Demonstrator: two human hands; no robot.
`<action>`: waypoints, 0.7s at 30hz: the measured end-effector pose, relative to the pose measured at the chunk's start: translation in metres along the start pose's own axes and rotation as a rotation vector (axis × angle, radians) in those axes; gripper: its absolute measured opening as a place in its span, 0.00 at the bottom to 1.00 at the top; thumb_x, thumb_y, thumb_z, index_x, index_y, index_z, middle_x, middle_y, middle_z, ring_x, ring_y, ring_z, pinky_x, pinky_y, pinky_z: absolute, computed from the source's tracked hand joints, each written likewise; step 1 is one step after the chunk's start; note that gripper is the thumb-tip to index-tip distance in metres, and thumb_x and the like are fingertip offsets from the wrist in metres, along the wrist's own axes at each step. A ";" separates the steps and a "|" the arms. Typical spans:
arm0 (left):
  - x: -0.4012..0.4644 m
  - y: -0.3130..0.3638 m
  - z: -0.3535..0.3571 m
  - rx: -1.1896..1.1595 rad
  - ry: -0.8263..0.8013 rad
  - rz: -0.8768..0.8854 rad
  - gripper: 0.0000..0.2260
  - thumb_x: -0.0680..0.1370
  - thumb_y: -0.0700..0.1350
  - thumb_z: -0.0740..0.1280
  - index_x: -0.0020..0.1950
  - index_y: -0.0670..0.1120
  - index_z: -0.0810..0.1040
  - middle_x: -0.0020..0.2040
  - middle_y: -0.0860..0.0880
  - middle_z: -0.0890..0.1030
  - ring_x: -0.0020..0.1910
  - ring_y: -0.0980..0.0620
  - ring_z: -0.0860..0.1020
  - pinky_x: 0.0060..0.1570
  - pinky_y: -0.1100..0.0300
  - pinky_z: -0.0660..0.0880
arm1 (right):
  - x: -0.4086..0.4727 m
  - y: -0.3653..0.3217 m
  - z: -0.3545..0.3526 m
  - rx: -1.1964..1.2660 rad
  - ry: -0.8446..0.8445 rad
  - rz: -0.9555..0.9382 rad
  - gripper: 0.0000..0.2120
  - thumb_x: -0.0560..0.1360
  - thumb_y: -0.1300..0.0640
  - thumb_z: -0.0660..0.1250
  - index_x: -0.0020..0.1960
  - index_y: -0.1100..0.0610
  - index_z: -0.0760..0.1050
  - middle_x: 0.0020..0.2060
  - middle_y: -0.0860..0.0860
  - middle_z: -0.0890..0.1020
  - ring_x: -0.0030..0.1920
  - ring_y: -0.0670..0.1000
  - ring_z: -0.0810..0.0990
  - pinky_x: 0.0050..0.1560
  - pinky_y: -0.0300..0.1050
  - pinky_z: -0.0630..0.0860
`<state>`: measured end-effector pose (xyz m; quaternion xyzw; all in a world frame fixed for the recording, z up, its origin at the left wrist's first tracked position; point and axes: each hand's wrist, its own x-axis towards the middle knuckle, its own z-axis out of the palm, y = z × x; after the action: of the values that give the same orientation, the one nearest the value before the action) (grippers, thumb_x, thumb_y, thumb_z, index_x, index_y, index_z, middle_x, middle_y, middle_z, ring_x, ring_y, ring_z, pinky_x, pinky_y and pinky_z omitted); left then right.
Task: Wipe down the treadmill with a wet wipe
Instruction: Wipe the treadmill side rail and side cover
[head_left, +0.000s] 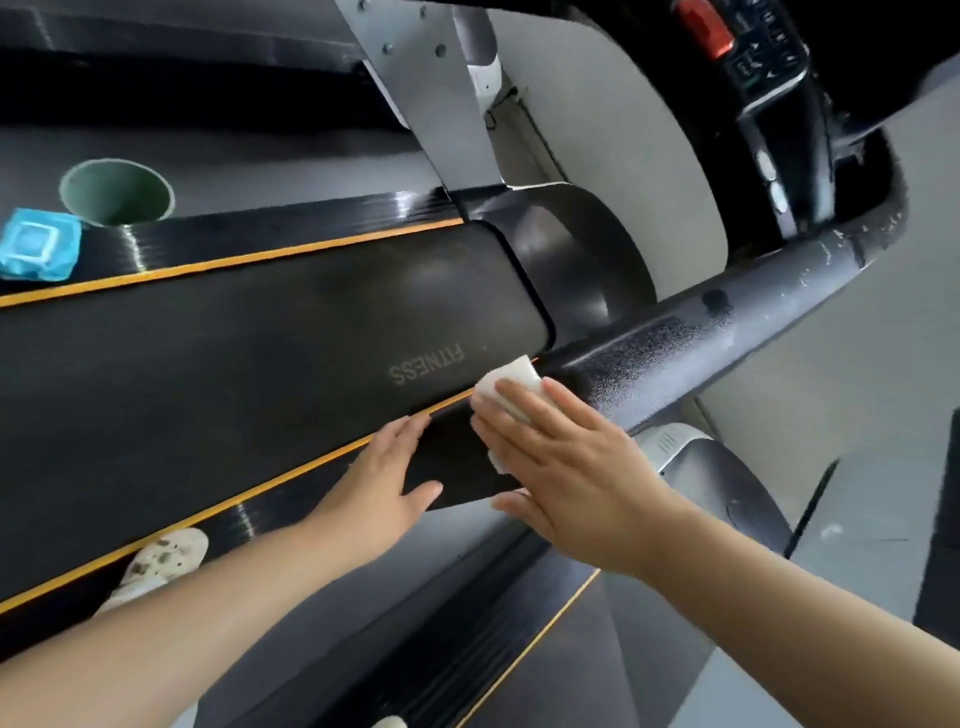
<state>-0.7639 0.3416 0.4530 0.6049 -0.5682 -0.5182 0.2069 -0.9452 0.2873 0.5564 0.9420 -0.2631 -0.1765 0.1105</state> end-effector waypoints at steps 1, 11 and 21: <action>-0.002 -0.003 0.001 -0.010 -0.012 -0.021 0.30 0.80 0.47 0.61 0.78 0.51 0.48 0.77 0.54 0.49 0.75 0.56 0.50 0.69 0.65 0.50 | -0.012 0.005 -0.001 -0.039 -0.026 -0.010 0.28 0.79 0.42 0.49 0.71 0.57 0.68 0.71 0.53 0.68 0.73 0.54 0.61 0.72 0.53 0.55; -0.017 -0.022 0.022 -0.128 -0.036 -0.065 0.32 0.81 0.45 0.60 0.77 0.54 0.42 0.78 0.53 0.44 0.76 0.55 0.49 0.70 0.63 0.50 | 0.033 -0.016 0.004 -0.376 -0.279 -0.237 0.31 0.77 0.40 0.47 0.71 0.57 0.67 0.70 0.54 0.69 0.72 0.56 0.64 0.72 0.53 0.47; -0.019 -0.035 0.038 -0.179 -0.030 -0.082 0.32 0.81 0.45 0.59 0.77 0.55 0.42 0.77 0.56 0.40 0.75 0.54 0.56 0.66 0.62 0.61 | 0.010 -0.004 -0.007 -0.385 -0.266 -0.234 0.31 0.75 0.43 0.54 0.70 0.63 0.67 0.70 0.64 0.65 0.72 0.61 0.61 0.72 0.54 0.48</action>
<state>-0.7765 0.3807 0.4172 0.5987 -0.4975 -0.5840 0.2304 -0.9322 0.2863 0.5591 0.8961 -0.1263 -0.3573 0.2309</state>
